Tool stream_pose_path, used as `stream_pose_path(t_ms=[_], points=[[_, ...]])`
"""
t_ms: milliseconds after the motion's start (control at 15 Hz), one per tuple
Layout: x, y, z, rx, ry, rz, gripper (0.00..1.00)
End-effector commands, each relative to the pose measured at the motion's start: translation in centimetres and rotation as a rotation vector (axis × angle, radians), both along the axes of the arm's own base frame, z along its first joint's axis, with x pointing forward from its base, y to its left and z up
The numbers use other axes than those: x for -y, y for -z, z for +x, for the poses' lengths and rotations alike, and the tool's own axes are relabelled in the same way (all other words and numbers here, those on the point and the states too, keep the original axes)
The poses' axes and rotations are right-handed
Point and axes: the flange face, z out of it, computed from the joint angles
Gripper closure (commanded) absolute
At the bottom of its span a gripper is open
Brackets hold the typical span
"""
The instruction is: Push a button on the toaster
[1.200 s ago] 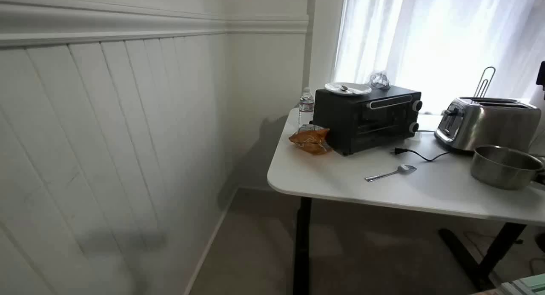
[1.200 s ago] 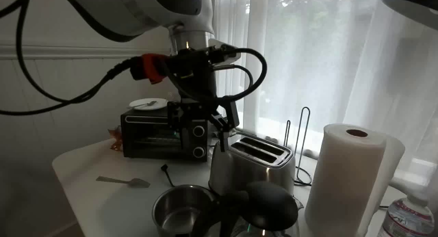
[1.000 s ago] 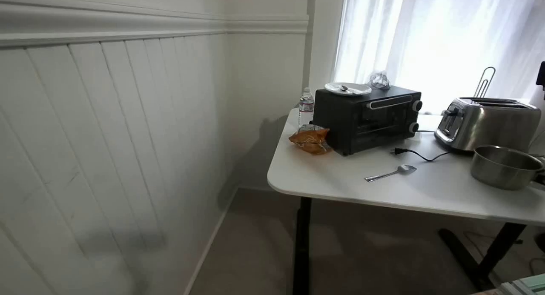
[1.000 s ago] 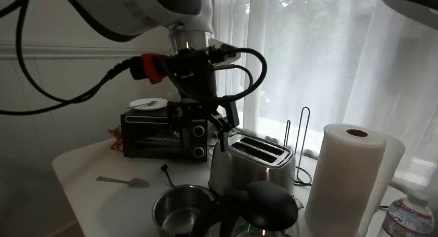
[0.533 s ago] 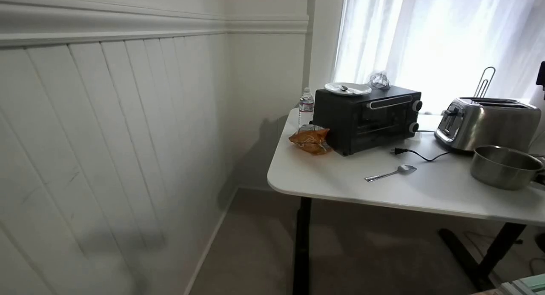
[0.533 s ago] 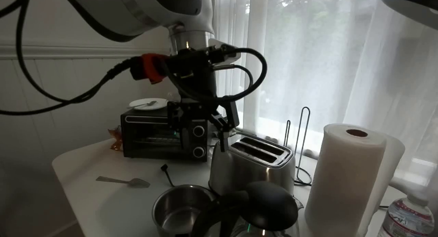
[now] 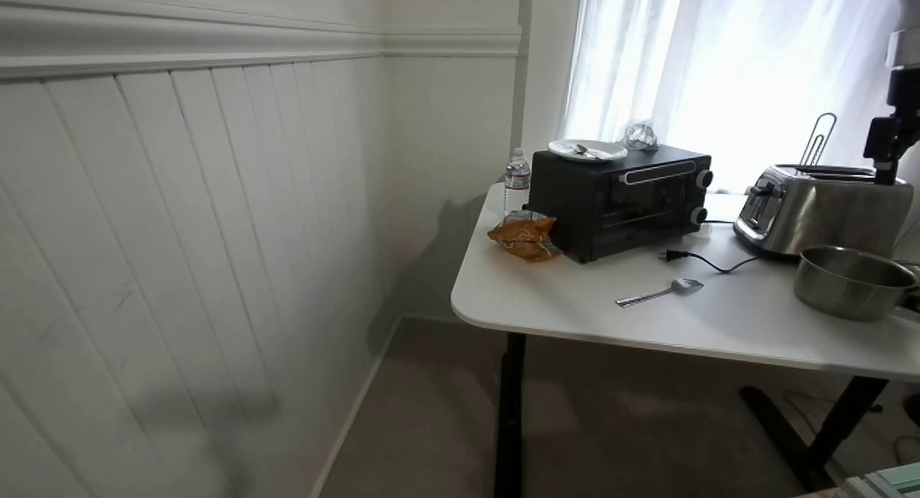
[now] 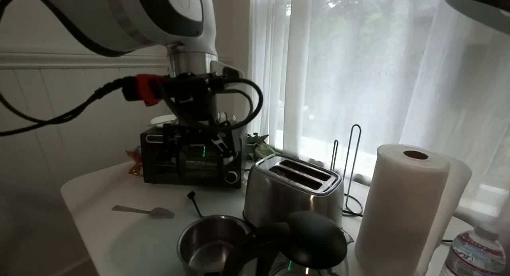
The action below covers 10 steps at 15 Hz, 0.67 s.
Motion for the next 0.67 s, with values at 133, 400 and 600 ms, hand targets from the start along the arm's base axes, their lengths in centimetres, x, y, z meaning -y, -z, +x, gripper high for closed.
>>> stream_pose_path(t_ms=[133, 400, 600], points=[[-5.6, 1.9, 0.8, 0.054, -0.286, 0.028, 0.00], [-8.0, 3.0, 2.7, 0.001, -0.491, -0.037, 0.00], [-9.2, 4.9, 3.8, -0.074, -0.603, -0.120, 0.00]])
